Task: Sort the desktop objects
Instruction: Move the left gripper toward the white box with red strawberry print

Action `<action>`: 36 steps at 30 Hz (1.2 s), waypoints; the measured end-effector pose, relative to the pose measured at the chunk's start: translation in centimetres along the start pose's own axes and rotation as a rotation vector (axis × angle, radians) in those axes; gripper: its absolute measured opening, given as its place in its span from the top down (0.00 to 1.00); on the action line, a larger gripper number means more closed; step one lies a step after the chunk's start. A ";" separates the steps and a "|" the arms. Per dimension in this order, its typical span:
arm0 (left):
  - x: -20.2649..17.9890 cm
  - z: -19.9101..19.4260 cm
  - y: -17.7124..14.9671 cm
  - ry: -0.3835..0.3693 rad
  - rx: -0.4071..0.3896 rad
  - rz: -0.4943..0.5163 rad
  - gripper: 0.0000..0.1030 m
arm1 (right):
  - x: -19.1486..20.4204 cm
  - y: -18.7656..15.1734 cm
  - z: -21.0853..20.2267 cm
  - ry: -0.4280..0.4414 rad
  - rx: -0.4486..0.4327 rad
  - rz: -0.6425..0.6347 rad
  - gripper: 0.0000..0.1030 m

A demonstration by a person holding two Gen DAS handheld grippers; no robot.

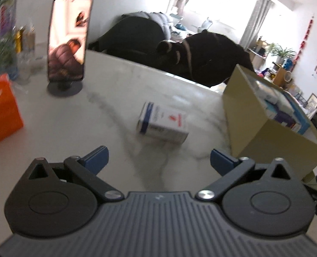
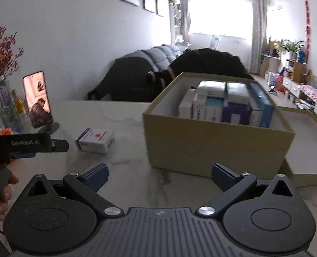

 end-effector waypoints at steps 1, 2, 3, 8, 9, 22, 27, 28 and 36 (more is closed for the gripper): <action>0.2 -0.1 -0.1 0.006 0.001 -0.006 0.00 | 0.4 -0.1 0.1 0.009 0.005 -0.009 0.00; 0.5 -0.2 -0.2 0.013 0.003 -0.012 0.00 | 0.7 -0.1 0.3 0.016 0.011 -0.018 0.00; 0.7 -0.2 -0.3 0.019 0.004 -0.018 0.00 | 1.1 -0.2 0.5 0.024 0.018 -0.028 0.00; 2.0 -0.6 -0.8 0.050 0.011 -0.047 0.00 | 3.1 -1.0 1.6 0.069 0.059 -0.074 0.00; 2.2 -0.7 -0.9 0.056 0.012 -0.053 0.00 | 3.5 -1.1 1.8 0.078 0.069 -0.081 0.00; 6.1 -2.0 -3.2 0.097 0.011 -0.120 0.00 | 7.0 -2.8 3.8 0.166 0.192 -0.138 0.01; 6.3 -1.8 -3.3 0.096 0.020 -0.131 0.00 | 7.6 -3.4 4.5 0.180 0.233 -0.142 0.01; 6.3 -1.6 -3.3 0.095 0.022 -0.130 0.00 | 7.7 -3.6 4.7 0.182 0.242 -0.143 0.01; 6.5 -0.8 -3.1 0.090 0.032 -0.142 0.00 | 7.8 -4.1 5.6 0.190 0.291 -0.132 0.13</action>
Point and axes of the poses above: each gripper's, at about its wrist camera, not at the fingertips, and z roughly the way its jaws point, x to its left, y to its top, the point moved 2 cm from there along z, roughly the way its jaws point, and after that the axes turned 11 degrees about -y, right-handed, at the moved point
